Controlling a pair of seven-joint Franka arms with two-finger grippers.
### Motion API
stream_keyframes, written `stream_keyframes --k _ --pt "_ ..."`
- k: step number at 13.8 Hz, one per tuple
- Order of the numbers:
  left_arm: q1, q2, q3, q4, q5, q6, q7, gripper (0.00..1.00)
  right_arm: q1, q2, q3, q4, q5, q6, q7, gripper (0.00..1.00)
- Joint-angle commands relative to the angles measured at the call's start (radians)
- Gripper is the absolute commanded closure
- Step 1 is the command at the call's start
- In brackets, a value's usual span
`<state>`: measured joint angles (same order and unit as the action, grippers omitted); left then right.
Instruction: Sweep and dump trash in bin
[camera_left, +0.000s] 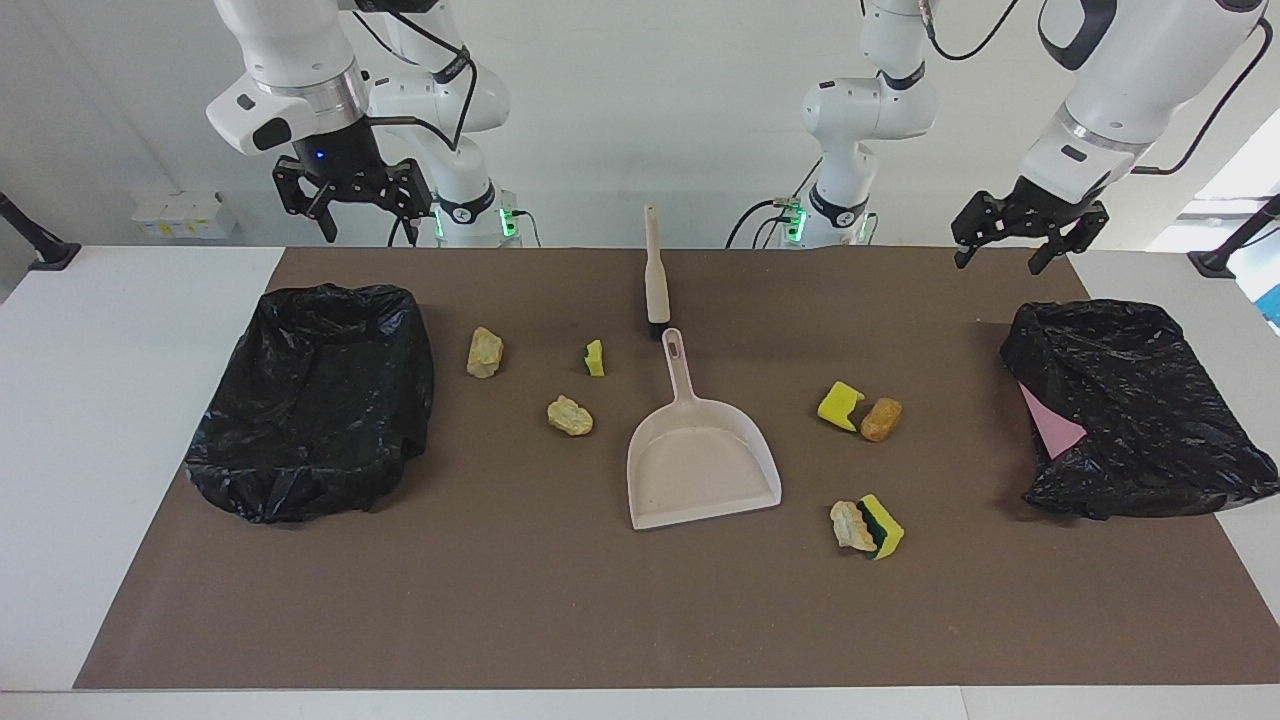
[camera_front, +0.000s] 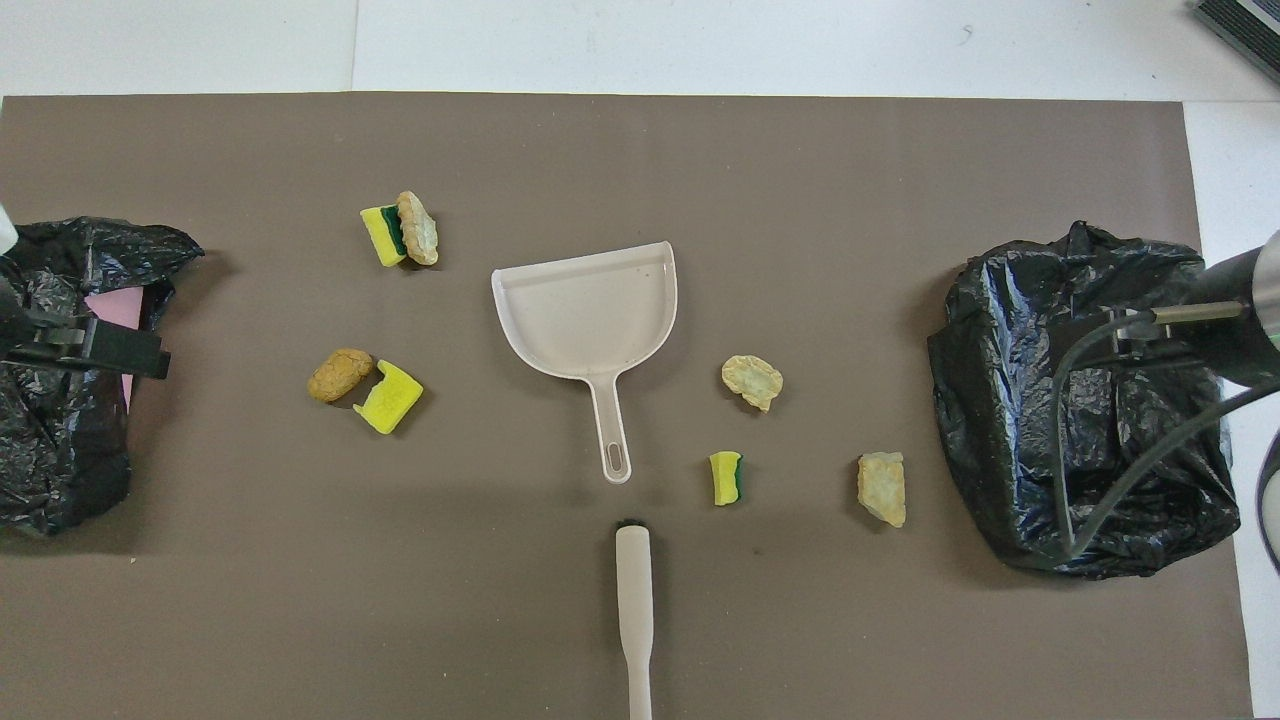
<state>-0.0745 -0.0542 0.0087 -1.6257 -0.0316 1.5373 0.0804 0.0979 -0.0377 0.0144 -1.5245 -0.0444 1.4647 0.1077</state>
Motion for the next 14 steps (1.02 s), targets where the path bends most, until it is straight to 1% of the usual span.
stream_keyframes --k 1,4,7,9,11,14 --pt "-0.001 -0.024 0.005 -0.017 -0.008 -0.013 0.016 0.0 -0.013 -0.03 -0.008 -0.036 0.023 0.0 -0.046 0.0" --pt "-0.004 -0.024 0.005 -0.019 -0.008 -0.014 0.013 0.0 -0.015 -0.03 -0.008 -0.042 0.024 0.028 -0.045 0.0" --pt "-0.01 -0.029 0.005 -0.028 -0.01 -0.014 0.013 0.0 -0.015 -0.031 -0.008 -0.048 0.025 0.026 -0.046 0.0" --pt "-0.016 -0.038 0.001 -0.06 -0.01 0.001 0.013 0.0 -0.014 -0.031 -0.007 -0.048 0.028 0.026 -0.045 0.0" --pt "-0.066 -0.038 -0.001 -0.089 -0.011 0.013 -0.001 0.0 -0.015 -0.03 -0.008 -0.043 0.06 0.026 -0.045 0.0" --pt "-0.151 -0.045 -0.001 -0.181 -0.011 0.121 -0.052 0.0 -0.015 -0.028 -0.008 -0.04 0.061 0.023 -0.046 0.0"
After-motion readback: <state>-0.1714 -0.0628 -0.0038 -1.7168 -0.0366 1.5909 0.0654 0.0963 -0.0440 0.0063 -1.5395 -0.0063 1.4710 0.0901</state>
